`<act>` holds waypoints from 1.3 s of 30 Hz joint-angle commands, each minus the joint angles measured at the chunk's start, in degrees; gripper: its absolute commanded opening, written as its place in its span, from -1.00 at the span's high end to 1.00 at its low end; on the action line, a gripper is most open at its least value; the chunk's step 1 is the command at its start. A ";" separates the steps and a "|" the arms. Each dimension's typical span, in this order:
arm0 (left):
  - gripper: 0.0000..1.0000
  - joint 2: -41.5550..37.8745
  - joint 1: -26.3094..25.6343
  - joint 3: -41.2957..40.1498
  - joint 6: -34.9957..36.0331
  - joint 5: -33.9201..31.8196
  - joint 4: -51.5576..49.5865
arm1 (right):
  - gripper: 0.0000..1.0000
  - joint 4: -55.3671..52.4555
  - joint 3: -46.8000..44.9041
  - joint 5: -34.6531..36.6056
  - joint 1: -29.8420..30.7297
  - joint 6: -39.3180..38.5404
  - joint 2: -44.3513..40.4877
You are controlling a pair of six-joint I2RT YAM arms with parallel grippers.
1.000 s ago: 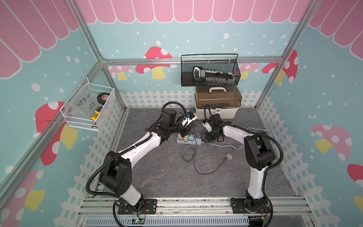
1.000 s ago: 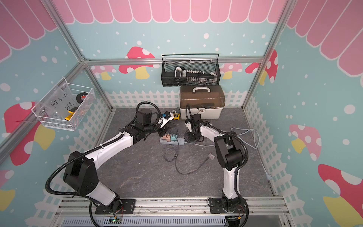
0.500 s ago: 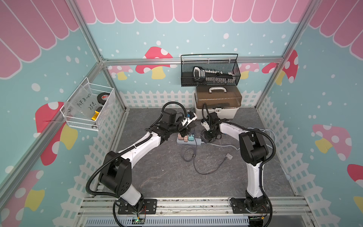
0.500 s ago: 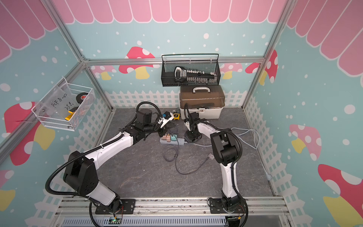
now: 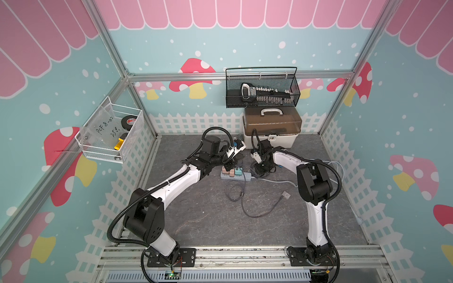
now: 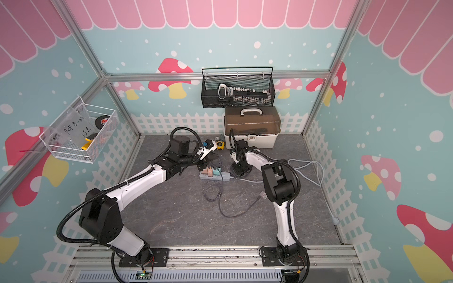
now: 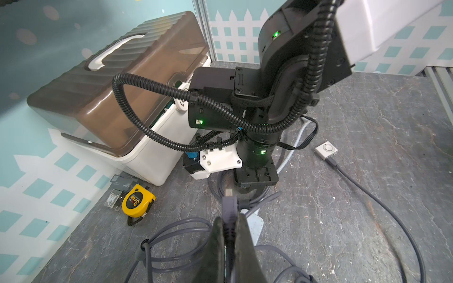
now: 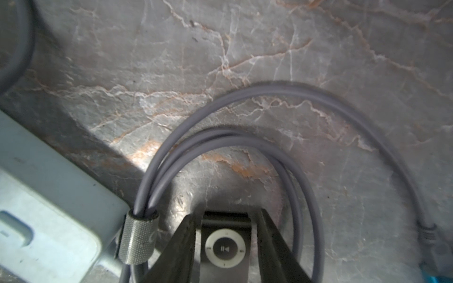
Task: Charge mp3
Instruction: Pick up the MP3 player from the center of the board, then place the MP3 player at the center of the board.
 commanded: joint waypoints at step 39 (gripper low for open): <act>1.00 -3.48 1.23 -2.13 -1.78 -0.93 2.82 | 0.67 -5.41 -28.97 4.39 5.82 18.72 -35.35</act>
